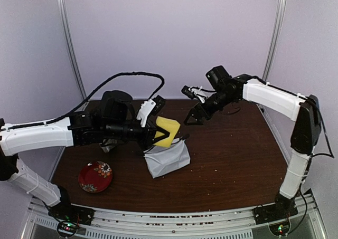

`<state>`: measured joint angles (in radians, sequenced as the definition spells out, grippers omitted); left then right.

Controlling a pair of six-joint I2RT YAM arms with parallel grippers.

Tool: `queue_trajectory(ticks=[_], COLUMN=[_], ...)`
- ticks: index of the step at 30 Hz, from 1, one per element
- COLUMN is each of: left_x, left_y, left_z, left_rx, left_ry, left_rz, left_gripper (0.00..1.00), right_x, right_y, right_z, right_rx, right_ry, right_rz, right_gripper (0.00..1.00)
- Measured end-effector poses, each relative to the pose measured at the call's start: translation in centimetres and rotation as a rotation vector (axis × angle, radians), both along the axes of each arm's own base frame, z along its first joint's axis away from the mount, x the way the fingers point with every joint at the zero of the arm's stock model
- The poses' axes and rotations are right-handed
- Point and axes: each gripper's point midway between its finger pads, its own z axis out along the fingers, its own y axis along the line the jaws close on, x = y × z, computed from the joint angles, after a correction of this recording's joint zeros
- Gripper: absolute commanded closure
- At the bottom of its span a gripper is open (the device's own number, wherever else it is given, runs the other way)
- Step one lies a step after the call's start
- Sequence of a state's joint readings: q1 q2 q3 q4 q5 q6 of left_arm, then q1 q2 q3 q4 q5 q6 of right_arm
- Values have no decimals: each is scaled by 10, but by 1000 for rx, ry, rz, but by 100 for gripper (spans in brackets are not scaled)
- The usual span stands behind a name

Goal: Sort the hair-cutting tools
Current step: Pick up the kit bag at the center of the board.

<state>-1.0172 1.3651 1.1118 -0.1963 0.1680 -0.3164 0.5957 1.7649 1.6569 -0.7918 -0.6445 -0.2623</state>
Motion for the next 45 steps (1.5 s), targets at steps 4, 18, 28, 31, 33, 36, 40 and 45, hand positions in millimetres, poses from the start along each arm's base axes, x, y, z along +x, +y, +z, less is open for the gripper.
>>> queue_trajectory(ticks=[4, 18, 28, 31, 33, 36, 40, 45], left_x=[1, 0, 1, 1, 0, 0, 1, 1], left_y=[13, 51, 55, 55, 56, 56, 57, 58], left_z=[-17, -30, -36, -37, -38, -39, -40, -40], left_rx=[35, 57, 77, 80, 82, 85, 90, 97], left_ry=[11, 24, 31, 33, 36, 41, 42, 31], left_rz=[48, 168, 188, 188, 190, 192, 198, 194], left_gripper=[100, 100, 100, 100, 100, 100, 100, 100], right_x=[26, 28, 20, 20, 20, 17, 9, -8], right_y=[4, 24, 27, 26, 26, 28, 30, 27], right_z=[-74, -115, -120, -121, -122, -125, -128, -120], right_rx=[-86, -77, -72, -80, -81, -83, -88, -77], right_ry=[196, 442, 490, 489, 492, 500, 525, 524], right_rz=[-79, -111, -104, -110, -111, -101, -86, -36], right_gripper=[19, 56, 53, 58, 68, 81, 100, 100])
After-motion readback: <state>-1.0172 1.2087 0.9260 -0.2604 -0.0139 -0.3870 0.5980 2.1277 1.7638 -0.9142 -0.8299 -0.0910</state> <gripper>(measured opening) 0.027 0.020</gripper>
